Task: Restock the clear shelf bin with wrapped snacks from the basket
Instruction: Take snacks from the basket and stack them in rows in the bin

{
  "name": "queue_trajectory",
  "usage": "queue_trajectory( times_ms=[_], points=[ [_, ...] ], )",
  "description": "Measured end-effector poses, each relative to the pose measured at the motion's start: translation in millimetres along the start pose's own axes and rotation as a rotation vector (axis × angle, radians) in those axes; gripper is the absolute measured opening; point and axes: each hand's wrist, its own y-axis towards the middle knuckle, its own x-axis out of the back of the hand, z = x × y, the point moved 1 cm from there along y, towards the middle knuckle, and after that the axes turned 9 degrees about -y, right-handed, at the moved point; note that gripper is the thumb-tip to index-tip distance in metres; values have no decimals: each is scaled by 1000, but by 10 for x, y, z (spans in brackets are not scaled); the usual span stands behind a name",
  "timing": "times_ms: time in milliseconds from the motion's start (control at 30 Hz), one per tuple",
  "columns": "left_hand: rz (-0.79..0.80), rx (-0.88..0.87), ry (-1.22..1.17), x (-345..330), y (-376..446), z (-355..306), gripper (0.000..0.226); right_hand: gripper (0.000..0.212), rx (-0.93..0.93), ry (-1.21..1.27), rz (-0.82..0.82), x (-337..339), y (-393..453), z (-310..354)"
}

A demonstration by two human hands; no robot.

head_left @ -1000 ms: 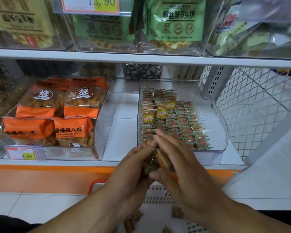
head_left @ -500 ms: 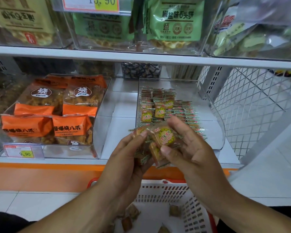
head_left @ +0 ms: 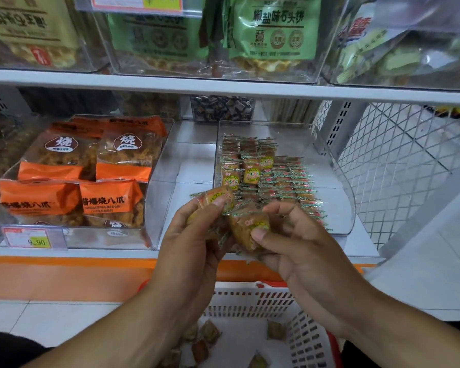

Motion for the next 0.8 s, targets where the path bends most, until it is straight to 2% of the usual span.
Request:
queue_trajectory(
  times_ms=[67,167,233,300,367,433,567,800],
  points=[
    [8,-55,39,-28,3,-20,55,37,-51,-54,60,22,22,47],
    [18,-191,165,-94,29,-82,61,56,-106,-291,184,75,88,189],
    [16,-266,212,-133,67,-121,58,50,-59,-471,197,151,198,346],
    [33,-286,226,-158,116,-123,54,40,68,-611,76,276,372,529],
    [65,-253,271,-167,161,-79,47,35,175,-805,-145,445,620,645],
    [129,-172,341,-184,209,2,42,36,199,-1029,-294,584,928,640],
    [175,-37,377,-224,327,162,44,49,113,-1266,-334,726,1560,423],
    [85,17,330,-131,451,228,45,49,60,-1229,-385,873,2013,250]
  ],
)
